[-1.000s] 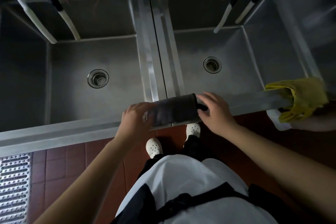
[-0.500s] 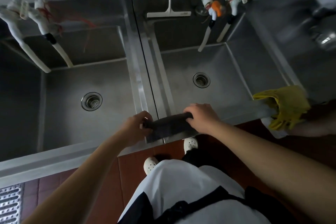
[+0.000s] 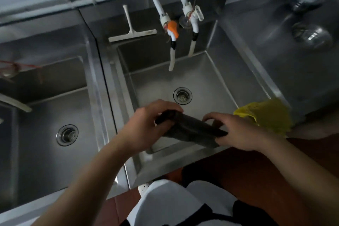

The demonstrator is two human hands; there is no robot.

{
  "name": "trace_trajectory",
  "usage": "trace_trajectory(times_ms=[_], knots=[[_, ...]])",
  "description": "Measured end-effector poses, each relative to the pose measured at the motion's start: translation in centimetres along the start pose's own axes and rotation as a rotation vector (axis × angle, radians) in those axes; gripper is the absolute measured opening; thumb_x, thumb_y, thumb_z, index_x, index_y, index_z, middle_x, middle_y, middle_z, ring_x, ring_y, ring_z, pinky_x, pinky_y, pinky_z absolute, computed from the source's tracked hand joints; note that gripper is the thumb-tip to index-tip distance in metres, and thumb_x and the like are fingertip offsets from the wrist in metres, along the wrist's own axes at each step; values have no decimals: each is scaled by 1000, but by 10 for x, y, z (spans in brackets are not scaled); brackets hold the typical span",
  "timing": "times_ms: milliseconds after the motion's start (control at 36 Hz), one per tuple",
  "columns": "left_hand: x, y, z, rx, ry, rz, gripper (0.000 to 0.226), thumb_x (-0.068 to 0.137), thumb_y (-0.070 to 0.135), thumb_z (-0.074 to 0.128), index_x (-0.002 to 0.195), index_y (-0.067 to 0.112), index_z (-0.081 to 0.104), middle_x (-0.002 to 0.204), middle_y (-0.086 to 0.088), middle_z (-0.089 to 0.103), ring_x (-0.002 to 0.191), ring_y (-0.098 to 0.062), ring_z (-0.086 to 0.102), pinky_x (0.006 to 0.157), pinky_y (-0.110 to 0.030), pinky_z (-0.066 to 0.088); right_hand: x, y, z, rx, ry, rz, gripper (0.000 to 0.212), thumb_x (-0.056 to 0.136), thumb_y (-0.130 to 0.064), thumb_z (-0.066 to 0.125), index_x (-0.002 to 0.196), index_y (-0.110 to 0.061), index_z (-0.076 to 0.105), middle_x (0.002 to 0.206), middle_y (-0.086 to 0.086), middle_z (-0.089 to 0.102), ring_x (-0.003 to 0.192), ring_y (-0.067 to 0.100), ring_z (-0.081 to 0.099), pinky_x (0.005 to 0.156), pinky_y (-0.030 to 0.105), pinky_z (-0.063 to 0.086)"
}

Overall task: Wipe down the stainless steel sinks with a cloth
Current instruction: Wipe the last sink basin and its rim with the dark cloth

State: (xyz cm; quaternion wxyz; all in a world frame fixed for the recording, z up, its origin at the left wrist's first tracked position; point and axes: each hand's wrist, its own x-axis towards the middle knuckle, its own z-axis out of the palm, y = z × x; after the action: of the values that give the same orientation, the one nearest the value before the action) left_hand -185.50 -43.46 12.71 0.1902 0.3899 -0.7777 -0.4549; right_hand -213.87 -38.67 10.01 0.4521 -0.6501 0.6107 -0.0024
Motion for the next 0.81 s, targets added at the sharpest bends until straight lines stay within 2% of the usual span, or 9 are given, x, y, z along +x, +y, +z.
trace_trajectory(times_ms=[83, 139, 222, 333, 417, 500, 611, 694, 806], knots=[[39, 4, 17, -40, -14, -49, 46, 90, -2, 64, 113, 37, 61, 114, 12, 63, 109, -6, 61, 94, -28, 53, 21, 14, -11, 237, -86, -138, 83, 73, -34, 87, 135, -64, 40, 131, -36, 48, 119, -24, 42, 91, -3, 36], [64, -5, 28, -51, 3, -88, 52, 87, -6, 66, 111, 40, 62, 110, 17, 64, 106, -1, 62, 93, -20, 50, 51, 19, -8, 570, -96, -185, 68, 79, -19, 84, 135, -45, 54, 129, -16, 63, 121, -2, 58, 101, 17, 47], [101, -32, 43, -86, 66, -231, 50, 85, -5, 66, 111, 37, 65, 110, 20, 66, 105, 6, 61, 93, -12, 47, 106, 28, -1, 697, -45, -158, 37, 89, -9, 72, 125, -19, 66, 113, 5, 72, 106, 11, 68, 93, 27, 54], [136, -84, 64, -71, 241, -521, 41, 92, 6, 64, 125, 29, 64, 119, 7, 66, 111, -14, 62, 99, -33, 51, 176, 61, 12, 843, -119, 74, 21, 92, -8, 67, 112, -13, 70, 102, 9, 75, 89, 10, 70, 77, 22, 55], [145, -118, 71, 28, 332, -742, 46, 96, 23, 62, 139, 33, 52, 139, 2, 57, 122, -21, 57, 103, -36, 48, 219, 93, 19, 871, -174, 317, 11, 92, -15, 67, 102, -19, 71, 85, -3, 76, 74, 11, 69, 63, 23, 49], [141, -143, 69, 102, 363, -812, 48, 94, 24, 62, 139, 34, 52, 130, -5, 62, 114, -25, 61, 97, -35, 49, 260, 129, 9, 779, 105, 440, 5, 91, -10, 66, 89, -11, 70, 76, 1, 71, 69, 18, 62, 59, 21, 41], [128, -167, 85, 52, 326, -925, 53, 92, 22, 63, 141, 37, 48, 103, 8, 63, 71, 8, 62, 59, -6, 46, 304, 165, -22, 237, 559, 368, 12, 94, -17, 60, 93, -8, 66, 94, 17, 68, 84, 29, 61, 64, 30, 33], [125, -187, 113, 19, 180, -1027, 62, 93, 23, 63, 150, 32, 39, 142, -4, 52, 121, -19, 58, 98, -34, 51, 338, 185, -36, 9, 566, 293, 32, 98, -23, 55, 125, -9, 61, 118, 23, 60, 105, 39, 59, 84, 40, 47], [124, -204, 146, 15, 19, -1144, 77, 92, 27, 61, 156, 32, 19, 166, -3, 14, 152, -27, 11, 123, -43, 21, 375, 204, -21, -347, 286, 213, 61, 95, -42, 57, 150, -27, 36, 155, 16, 31, 139, 40, 32, 110, 55, 29]])
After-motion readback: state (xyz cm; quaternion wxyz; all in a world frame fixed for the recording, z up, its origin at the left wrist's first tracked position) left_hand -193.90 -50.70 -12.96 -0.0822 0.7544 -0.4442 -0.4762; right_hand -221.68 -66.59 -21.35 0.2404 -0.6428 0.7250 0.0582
